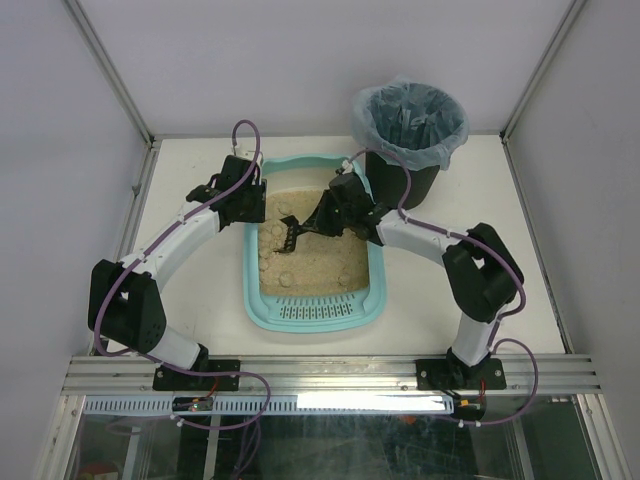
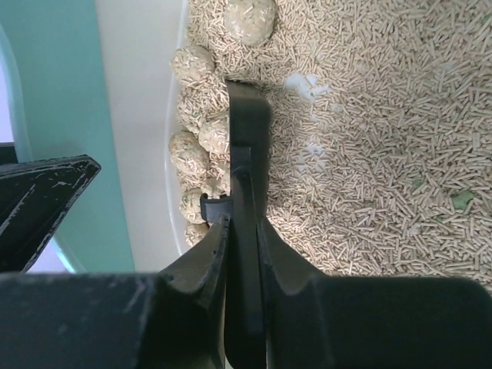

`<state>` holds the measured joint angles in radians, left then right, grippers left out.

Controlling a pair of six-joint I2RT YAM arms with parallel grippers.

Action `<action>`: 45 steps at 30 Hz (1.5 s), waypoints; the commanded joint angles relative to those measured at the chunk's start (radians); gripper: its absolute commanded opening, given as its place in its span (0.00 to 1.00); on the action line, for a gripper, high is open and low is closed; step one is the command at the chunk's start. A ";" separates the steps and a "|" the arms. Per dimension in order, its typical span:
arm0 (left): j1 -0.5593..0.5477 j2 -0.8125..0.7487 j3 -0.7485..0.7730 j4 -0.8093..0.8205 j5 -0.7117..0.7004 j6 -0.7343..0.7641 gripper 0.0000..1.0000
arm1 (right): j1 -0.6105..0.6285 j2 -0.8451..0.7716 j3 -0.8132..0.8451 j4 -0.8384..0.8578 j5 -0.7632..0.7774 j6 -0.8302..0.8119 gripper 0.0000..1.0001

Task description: Clean the litter box

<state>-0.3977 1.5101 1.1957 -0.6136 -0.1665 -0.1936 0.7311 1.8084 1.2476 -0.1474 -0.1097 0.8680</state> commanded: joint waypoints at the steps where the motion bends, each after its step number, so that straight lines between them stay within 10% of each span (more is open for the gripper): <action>1: -0.013 0.008 0.002 0.026 0.060 0.000 0.37 | 0.039 -0.018 -0.100 0.097 -0.155 0.064 0.00; 30: -0.013 0.007 0.004 0.026 0.063 -0.001 0.37 | -0.196 -0.641 -0.575 0.432 -0.197 0.154 0.00; 41: -0.013 0.005 0.003 0.025 0.057 -0.001 0.37 | -0.284 -0.649 -0.642 0.590 -0.449 0.239 0.00; 45: -0.013 0.005 0.003 0.023 0.059 0.000 0.37 | -0.323 -0.709 -0.769 0.668 -0.321 0.351 0.00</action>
<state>-0.3977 1.5112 1.1957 -0.6136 -0.1665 -0.1932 0.4355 1.1545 0.5385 0.3302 -0.4351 1.1110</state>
